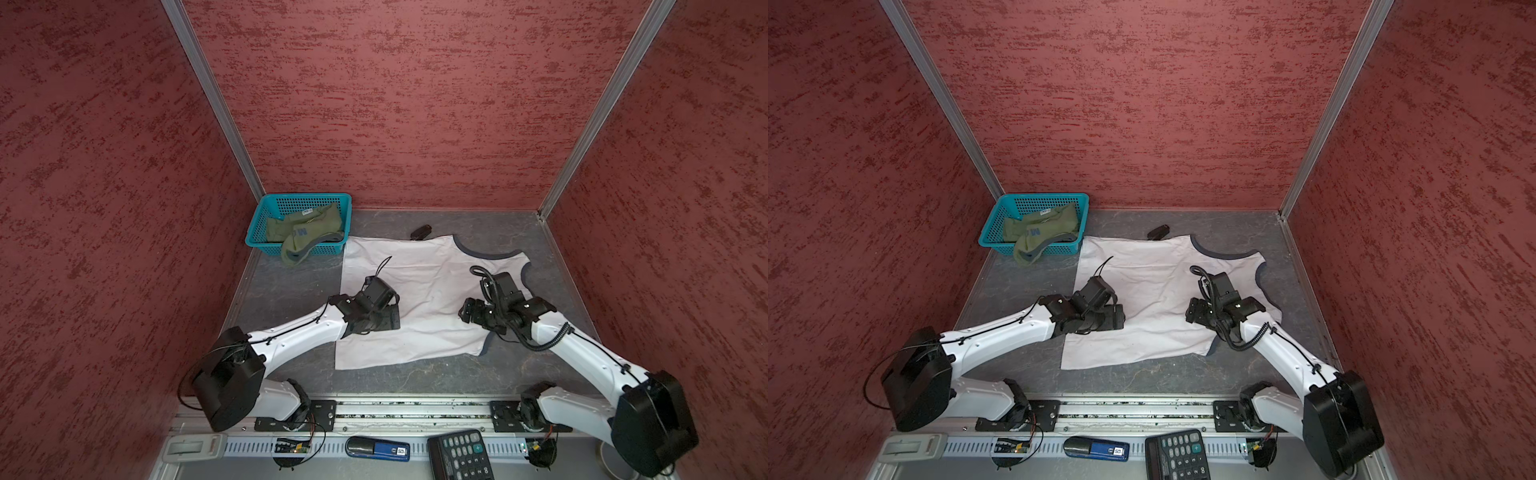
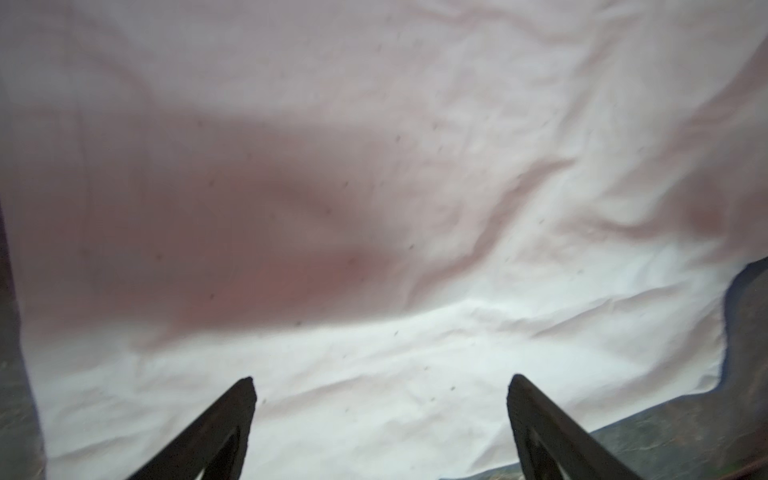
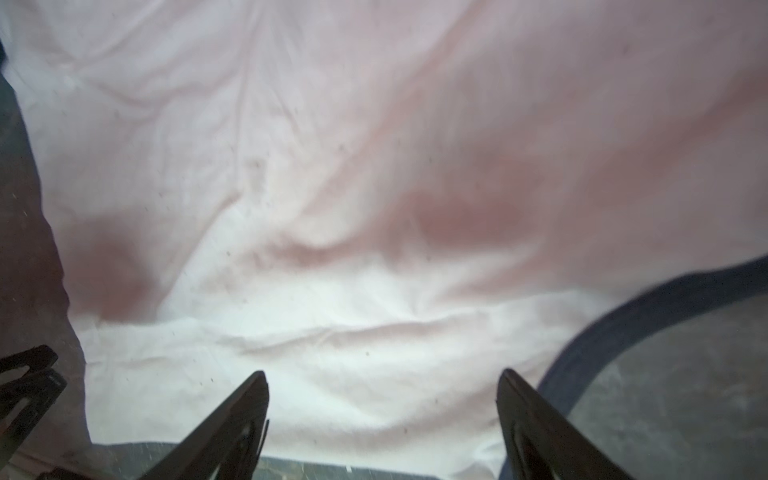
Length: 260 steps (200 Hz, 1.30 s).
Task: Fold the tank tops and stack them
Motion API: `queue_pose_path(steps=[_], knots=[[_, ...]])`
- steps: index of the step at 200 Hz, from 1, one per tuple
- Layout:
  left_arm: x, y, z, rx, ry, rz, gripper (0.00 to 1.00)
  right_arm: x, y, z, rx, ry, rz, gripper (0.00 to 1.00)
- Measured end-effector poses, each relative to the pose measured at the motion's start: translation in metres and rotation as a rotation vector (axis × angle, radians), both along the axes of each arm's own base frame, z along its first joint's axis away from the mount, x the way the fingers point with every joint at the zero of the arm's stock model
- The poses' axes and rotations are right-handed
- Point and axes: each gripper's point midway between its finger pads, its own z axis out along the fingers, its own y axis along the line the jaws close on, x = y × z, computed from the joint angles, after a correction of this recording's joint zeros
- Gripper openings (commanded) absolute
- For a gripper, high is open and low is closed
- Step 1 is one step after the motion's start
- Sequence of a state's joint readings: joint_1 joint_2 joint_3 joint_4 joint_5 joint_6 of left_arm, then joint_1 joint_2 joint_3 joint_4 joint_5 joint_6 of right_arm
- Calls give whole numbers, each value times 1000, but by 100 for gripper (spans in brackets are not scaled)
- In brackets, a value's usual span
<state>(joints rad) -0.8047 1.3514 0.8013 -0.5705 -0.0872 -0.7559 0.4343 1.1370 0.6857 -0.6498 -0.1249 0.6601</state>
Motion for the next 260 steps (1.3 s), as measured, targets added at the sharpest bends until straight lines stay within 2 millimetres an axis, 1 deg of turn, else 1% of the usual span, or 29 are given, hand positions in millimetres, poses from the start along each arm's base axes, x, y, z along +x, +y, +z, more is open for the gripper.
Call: queue_pose_path(steps=[12,30,49,77,91,103,123,127,132,151,158,184,200,216,228,235,245,254,260], knots=[[-17,8,-12,4,29,13,94,-14,6,-6,5,29,9,87],[-32,14,-23,6,55,29,94,-29,14,-16,18,70,19,88],[-40,18,-33,8,77,51,94,-42,21,-29,23,117,28,88],[-47,22,-46,12,98,82,96,-52,22,-45,14,161,14,89],[-47,20,-46,3,94,92,97,-55,19,-52,5,180,-7,88],[-48,19,-46,1,86,100,98,-55,17,-53,3,183,-24,83],[-52,18,-46,2,70,99,100,-56,14,-55,-6,191,-52,83],[-53,18,-46,4,66,96,100,-57,14,-55,-6,192,-55,83],[-55,17,-46,4,64,93,100,-58,13,-56,-8,196,-61,87],[-64,13,-45,-1,64,79,100,-64,9,-54,-3,195,-82,91],[-67,12,-45,-3,64,74,100,-69,6,-54,-5,201,-91,93],[-81,7,-44,-11,77,61,100,-91,-7,-54,-29,246,-116,96],[-87,7,-44,-15,86,60,100,-102,-13,-53,-42,269,-121,96],[-89,11,-44,-7,93,68,100,-110,-20,-49,-62,282,-125,97],[-88,16,-43,12,100,75,100,-109,-24,-40,-81,270,-126,98],[-85,18,-41,21,102,79,100,-105,-24,-32,-92,253,-125,98],[-75,18,-33,18,90,90,100,-92,-22,-16,-104,207,-122,98],[-60,15,-20,1,63,96,100,-75,-20,0,-113,151,-119,98],[-46,10,-6,-24,38,96,100,-63,-18,10,-116,114,-120,97]])
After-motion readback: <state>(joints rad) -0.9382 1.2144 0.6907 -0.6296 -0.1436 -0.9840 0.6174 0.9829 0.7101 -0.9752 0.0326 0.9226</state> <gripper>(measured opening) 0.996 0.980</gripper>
